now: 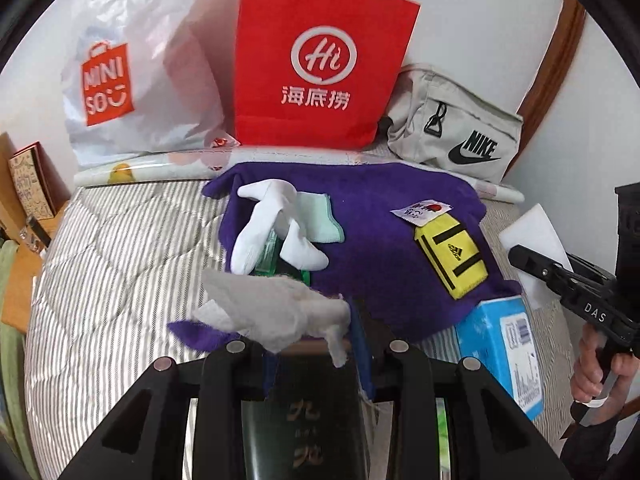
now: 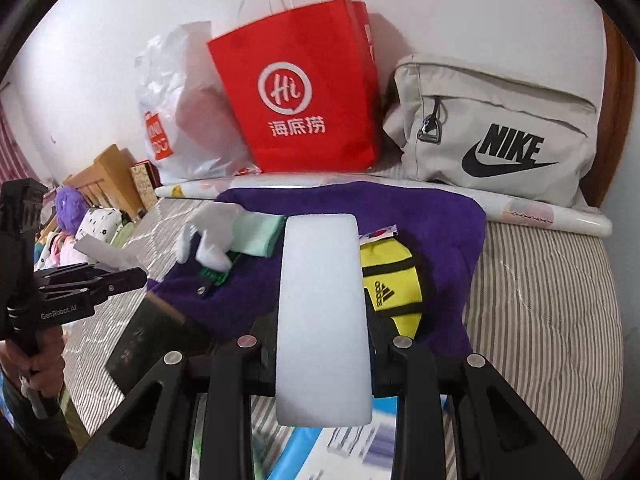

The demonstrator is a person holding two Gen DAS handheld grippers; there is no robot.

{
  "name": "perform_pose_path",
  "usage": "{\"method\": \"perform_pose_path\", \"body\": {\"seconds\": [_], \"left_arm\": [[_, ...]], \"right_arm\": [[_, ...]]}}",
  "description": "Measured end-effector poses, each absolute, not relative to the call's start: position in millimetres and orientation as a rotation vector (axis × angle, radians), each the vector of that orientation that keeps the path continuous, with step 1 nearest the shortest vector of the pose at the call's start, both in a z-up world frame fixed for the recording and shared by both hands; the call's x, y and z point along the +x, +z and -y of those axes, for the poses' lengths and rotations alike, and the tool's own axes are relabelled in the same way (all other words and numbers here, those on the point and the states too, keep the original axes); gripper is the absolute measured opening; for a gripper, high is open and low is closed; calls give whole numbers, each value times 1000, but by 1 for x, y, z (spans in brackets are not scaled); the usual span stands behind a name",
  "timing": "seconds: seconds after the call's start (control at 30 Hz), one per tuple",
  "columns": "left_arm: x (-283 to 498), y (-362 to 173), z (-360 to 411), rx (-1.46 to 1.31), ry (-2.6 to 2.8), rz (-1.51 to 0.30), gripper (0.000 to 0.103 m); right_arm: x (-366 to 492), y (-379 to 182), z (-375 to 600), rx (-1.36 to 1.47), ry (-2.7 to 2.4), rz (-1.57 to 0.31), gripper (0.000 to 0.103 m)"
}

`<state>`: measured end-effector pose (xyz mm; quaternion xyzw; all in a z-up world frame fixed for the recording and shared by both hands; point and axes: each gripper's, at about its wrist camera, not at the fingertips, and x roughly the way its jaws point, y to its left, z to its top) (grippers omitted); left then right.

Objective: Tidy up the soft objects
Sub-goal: 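Carry the tissue and foam block over the purple towel with both grippers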

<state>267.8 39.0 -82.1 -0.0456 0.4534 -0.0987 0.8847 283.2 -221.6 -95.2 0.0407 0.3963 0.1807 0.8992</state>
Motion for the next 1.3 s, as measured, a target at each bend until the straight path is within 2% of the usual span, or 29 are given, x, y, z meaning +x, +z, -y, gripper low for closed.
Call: {"method": "perform_pose_path", "body": {"seconds": [0.43,0.93,1.0,1.07,1.1,1.13,1.17,1.23,1.3], "left_arm": [[325,-117,-31,-95,-184,-1059,31],[355,-147,-36,-92,-186,-1143,32],[357,-149,-35,-91,-191,-1152,32],[357,-149,-35,-92,-202,-1150,32],[357,-148,-36,-93,-205,-1150,35],[357,-148,-37,-99,-208,-1153,40],[356,-148,-39,-109,-214,-1155,44],[355,-147,-40,-153,-251,-1159,60],[351,-143,-38,-141,-252,-1150,66]], "right_arm": [[344,-137,185,77,451,-977,29],[367,-170,158,-44,439,-1108,30],[368,-172,156,-53,439,-1122,32],[369,-173,155,-57,451,-1135,40],[368,-172,155,-53,457,-1130,45],[367,-171,155,-51,459,-1125,56],[367,-169,156,-46,460,-1115,61],[363,-163,159,-42,467,-1075,65],[358,-157,163,-50,444,-1048,66]]}}
